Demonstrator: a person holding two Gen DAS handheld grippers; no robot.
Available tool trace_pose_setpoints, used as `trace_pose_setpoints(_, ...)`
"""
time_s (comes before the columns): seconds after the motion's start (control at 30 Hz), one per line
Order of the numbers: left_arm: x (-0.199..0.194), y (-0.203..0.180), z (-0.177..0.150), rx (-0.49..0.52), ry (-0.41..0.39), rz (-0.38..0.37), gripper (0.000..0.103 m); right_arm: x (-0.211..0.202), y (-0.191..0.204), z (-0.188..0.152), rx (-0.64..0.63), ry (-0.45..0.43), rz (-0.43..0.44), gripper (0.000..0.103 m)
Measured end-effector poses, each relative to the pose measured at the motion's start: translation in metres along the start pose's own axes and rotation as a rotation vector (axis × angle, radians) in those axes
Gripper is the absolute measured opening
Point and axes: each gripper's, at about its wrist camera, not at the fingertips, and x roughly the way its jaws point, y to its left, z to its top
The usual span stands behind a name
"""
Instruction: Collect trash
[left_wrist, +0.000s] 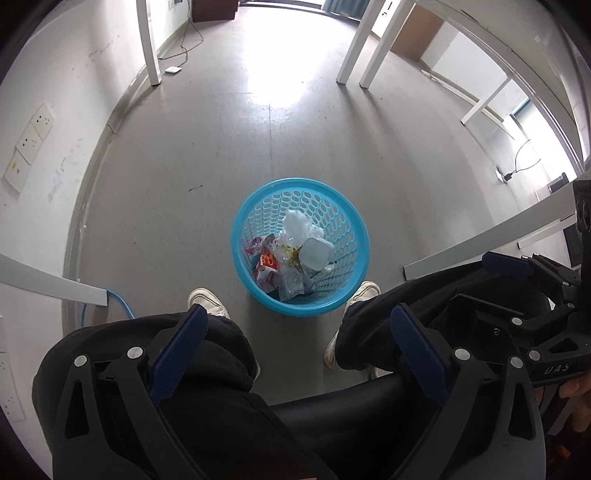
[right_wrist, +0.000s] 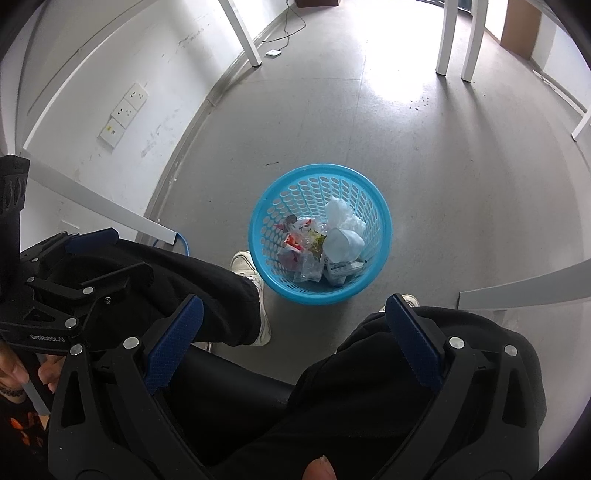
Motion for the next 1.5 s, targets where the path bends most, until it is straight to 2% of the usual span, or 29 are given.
trace_pose_setpoints(1.5, 0.009, -0.013, -0.006, 0.017, 0.021, 0.023, 0.097, 0.006, -0.002, -0.004, -0.006, 0.012, 0.006, 0.094)
